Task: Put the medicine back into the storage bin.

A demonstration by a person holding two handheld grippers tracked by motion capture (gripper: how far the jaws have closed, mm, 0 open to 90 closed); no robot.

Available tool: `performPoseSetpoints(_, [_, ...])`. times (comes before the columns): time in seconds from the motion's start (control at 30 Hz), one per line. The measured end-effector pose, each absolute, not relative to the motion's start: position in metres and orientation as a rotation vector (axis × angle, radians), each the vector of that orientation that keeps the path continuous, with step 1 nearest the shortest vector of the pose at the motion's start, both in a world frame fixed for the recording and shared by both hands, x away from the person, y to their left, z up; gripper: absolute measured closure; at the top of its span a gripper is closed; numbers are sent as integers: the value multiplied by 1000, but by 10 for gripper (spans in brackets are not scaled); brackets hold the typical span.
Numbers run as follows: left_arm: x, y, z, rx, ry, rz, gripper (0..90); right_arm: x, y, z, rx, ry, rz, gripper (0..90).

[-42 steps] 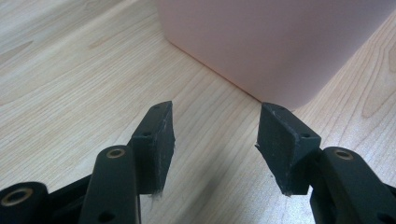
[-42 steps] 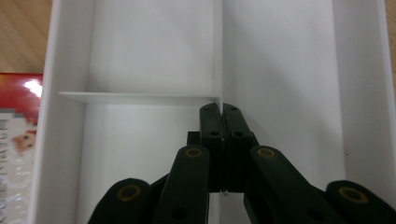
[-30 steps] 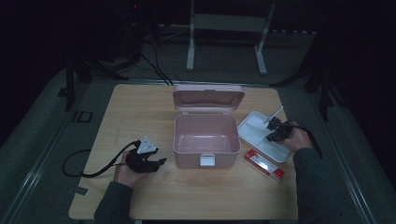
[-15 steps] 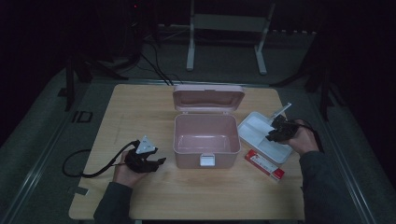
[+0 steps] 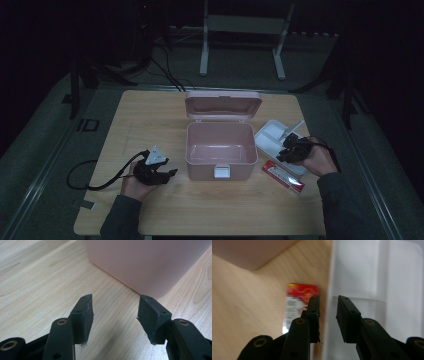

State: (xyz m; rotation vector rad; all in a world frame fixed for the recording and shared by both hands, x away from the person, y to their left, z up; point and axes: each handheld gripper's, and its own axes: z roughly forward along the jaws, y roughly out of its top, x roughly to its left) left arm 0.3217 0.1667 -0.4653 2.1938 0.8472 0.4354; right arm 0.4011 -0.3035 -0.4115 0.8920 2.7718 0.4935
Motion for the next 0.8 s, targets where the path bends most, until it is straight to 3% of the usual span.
performPoseSetpoints(0.4, [322,166,-466,2200,847,430,455,379,-292,-414,818,2821,425,705])
performPoseSetpoints(0.8, [322,166,-466,2200,848,430,455,375,-299,-431,890,2871,359,576])
